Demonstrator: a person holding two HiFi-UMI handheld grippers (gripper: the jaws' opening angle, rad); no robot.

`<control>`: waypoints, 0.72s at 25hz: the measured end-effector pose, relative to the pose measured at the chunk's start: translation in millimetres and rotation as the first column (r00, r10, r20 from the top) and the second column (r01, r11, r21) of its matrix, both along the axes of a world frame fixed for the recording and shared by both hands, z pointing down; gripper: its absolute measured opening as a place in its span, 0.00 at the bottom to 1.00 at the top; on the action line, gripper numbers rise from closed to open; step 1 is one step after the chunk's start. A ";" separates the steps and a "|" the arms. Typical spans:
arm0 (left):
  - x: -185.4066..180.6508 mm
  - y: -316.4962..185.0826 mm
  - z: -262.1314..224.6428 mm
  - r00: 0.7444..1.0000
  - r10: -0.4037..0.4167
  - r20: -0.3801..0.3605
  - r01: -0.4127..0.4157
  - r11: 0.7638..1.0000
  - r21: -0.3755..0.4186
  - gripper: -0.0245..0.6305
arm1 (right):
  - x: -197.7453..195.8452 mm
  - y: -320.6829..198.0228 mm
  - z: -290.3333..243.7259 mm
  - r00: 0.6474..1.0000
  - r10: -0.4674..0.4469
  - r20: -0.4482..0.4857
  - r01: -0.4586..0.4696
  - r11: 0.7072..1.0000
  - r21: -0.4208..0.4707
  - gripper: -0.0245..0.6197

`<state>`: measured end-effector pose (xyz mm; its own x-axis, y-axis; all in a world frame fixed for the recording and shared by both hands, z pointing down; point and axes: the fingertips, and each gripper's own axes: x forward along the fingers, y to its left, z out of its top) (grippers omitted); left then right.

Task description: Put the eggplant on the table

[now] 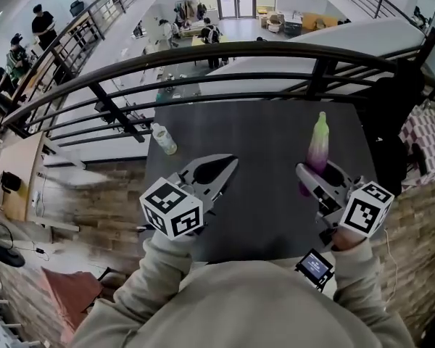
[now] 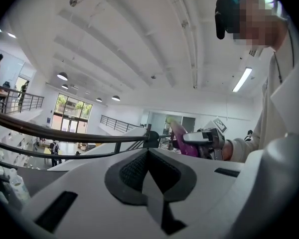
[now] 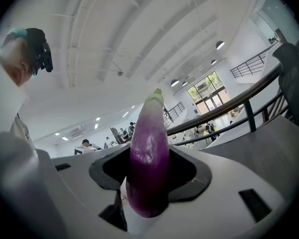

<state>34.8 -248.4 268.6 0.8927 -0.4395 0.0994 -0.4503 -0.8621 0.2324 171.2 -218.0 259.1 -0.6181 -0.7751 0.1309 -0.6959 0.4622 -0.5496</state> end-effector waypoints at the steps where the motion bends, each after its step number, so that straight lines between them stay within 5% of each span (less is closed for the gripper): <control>1: -5.6 -7.4 3.1 1.000 0.003 -0.005 -0.003 1.000 -0.009 0.04 | -6.5 -7.4 1.7 1.000 -0.001 -0.007 0.001 1.000 -0.005 0.38; 8: -29.5 -56.1 8.1 0.999 0.032 -0.038 -0.033 0.999 -0.032 0.04 | -27.6 -56.2 0.3 0.998 0.023 -0.050 -0.025 0.999 -0.026 0.38; 18: -14.8 -74.8 13.2 0.999 0.016 -0.045 -0.020 0.997 -0.069 0.04 | -30.2 -85.7 -0.7 0.999 -0.033 -0.039 0.031 0.999 -0.045 0.38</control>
